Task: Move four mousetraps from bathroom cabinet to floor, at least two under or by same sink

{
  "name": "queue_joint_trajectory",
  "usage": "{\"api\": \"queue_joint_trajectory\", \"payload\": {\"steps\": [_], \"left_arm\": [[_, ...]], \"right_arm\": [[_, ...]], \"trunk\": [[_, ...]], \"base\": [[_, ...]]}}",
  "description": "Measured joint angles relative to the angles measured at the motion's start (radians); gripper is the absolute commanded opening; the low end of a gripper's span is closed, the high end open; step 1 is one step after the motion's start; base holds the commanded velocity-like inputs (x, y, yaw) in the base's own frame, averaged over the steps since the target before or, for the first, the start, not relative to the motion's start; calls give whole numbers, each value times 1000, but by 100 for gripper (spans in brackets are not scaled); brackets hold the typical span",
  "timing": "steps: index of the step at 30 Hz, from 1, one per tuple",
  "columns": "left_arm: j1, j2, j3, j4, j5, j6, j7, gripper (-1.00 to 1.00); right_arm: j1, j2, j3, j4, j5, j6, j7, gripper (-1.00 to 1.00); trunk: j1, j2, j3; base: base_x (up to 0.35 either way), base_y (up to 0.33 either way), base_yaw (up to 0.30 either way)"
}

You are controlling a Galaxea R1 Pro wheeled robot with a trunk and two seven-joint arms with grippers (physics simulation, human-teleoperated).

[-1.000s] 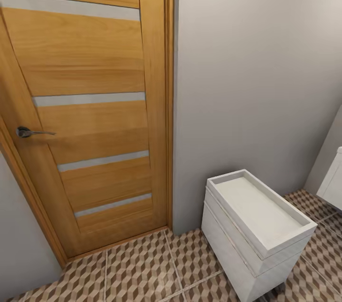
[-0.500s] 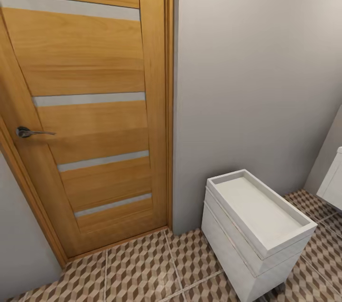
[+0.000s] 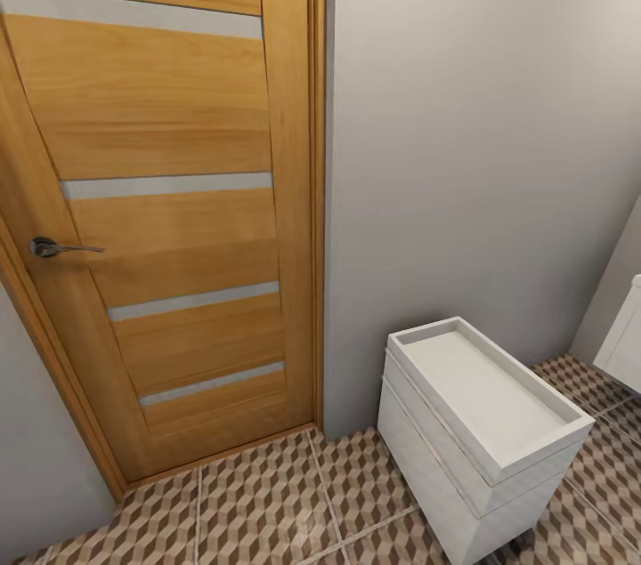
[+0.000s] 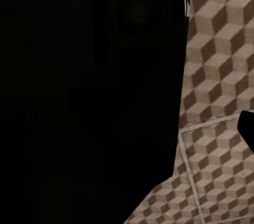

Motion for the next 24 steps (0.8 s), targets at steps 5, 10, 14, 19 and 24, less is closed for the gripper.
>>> {"api": "queue_joint_trajectory", "payload": {"steps": [5, 10, 14, 19, 24], "left_arm": [[0, 0, 0, 0, 0, 0, 0, 100], [0, 0, 0, 0, 1, 0, 0, 100], [0, 0, 0, 0, 0, 0, 0, 100], [0, 0, 0, 0, 1, 0, 0, 100], [0, 0, 0, 0, 1, 0, 0, 100]], "right_arm": [[0, 0, 0, 0, 1, -1, 0, 100], [0, 0, -1, 0, 2, -1, 0, 100], [0, 0, -1, 0, 2, -1, 0, 100], [0, 0, 0, 0, 1, -1, 0, 100], [0, 0, -1, 0, 2, -1, 0, 100]], "trunk": [[0, 0, 0], [0, 0, 0], [0, 0, 0], [0, 0, 0], [0, 0, 0]], "base": [[0, 0, 0], [0, 0, 0], [0, 0, 0], [0, 0, 0], [0, 0, 0]]}}
